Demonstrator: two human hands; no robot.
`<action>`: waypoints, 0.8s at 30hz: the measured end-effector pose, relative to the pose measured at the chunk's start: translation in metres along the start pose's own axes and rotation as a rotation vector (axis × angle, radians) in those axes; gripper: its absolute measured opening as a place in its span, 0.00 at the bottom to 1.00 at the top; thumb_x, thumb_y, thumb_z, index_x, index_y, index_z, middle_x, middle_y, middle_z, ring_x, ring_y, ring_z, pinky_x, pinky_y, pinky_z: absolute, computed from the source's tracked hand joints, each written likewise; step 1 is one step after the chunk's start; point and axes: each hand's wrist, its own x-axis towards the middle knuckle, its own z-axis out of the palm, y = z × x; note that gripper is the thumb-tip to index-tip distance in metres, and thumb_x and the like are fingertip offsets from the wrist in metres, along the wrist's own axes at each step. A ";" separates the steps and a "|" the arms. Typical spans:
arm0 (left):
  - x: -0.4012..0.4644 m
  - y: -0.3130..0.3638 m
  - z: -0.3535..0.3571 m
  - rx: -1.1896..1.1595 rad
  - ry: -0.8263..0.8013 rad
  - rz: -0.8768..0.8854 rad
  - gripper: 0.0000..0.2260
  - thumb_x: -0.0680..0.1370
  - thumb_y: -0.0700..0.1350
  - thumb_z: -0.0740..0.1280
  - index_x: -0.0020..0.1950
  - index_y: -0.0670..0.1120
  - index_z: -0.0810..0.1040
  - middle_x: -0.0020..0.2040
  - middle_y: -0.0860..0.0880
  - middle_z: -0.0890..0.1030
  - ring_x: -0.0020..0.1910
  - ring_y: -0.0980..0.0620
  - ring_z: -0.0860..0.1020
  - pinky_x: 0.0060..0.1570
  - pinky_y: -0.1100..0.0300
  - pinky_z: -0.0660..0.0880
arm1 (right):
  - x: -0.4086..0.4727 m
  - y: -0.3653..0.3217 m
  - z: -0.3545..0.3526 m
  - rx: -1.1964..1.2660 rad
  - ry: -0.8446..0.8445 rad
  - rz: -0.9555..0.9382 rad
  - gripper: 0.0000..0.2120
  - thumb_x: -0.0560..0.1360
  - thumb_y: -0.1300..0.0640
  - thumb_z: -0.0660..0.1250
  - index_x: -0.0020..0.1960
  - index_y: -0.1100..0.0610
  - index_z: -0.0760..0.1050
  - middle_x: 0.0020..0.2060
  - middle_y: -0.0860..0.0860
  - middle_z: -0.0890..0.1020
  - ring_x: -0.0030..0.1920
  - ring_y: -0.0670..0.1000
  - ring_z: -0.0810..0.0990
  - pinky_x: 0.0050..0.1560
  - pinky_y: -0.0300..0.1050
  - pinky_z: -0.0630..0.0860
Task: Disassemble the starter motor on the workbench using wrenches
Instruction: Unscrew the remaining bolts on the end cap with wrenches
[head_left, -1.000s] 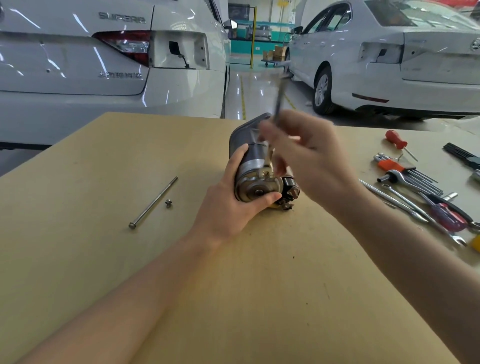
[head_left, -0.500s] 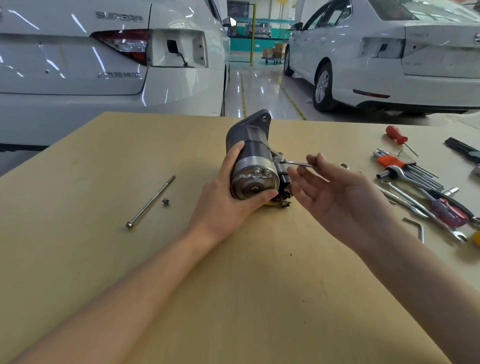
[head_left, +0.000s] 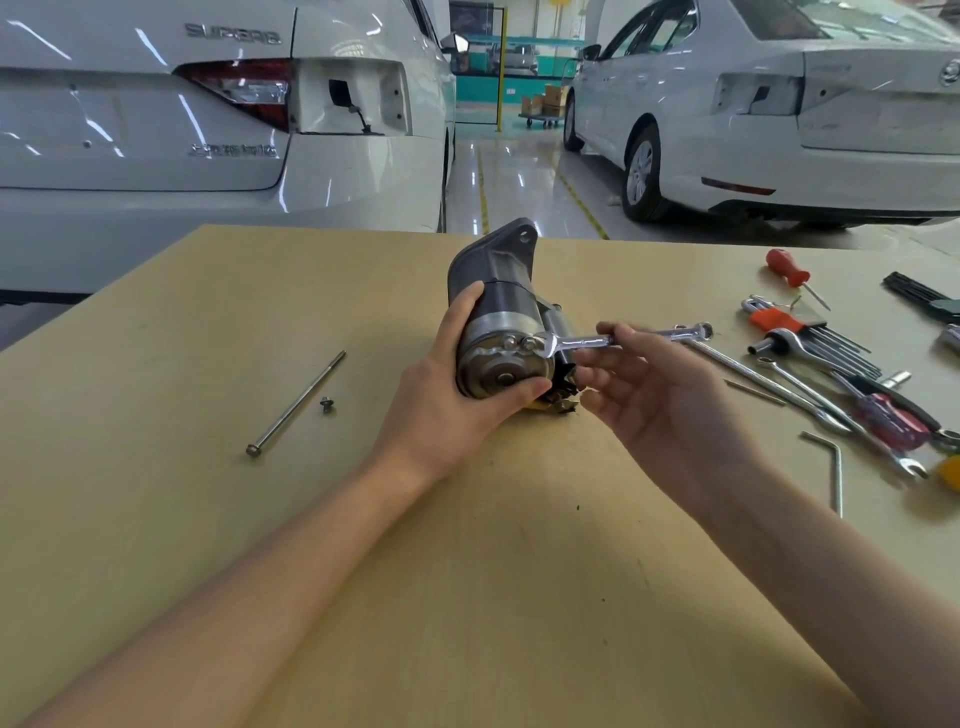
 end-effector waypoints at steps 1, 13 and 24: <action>0.000 0.000 0.000 0.001 0.002 0.000 0.42 0.65 0.56 0.78 0.74 0.63 0.60 0.52 0.67 0.77 0.50 0.72 0.76 0.47 0.80 0.68 | 0.000 0.002 0.001 0.028 0.005 0.019 0.07 0.68 0.58 0.66 0.46 0.59 0.77 0.38 0.58 0.84 0.35 0.51 0.83 0.34 0.40 0.79; 0.000 0.001 0.000 0.006 0.010 0.005 0.42 0.65 0.56 0.78 0.74 0.62 0.61 0.51 0.67 0.76 0.49 0.73 0.76 0.47 0.80 0.68 | -0.002 0.008 0.003 0.098 0.074 0.031 0.07 0.78 0.59 0.62 0.46 0.60 0.76 0.37 0.58 0.84 0.37 0.51 0.85 0.36 0.39 0.80; -0.001 0.000 -0.001 -0.003 0.007 0.000 0.42 0.65 0.56 0.78 0.74 0.62 0.60 0.53 0.64 0.77 0.50 0.72 0.76 0.47 0.80 0.68 | 0.002 0.000 -0.003 -0.027 0.005 -0.046 0.08 0.70 0.58 0.68 0.46 0.61 0.79 0.41 0.62 0.84 0.41 0.56 0.85 0.40 0.43 0.81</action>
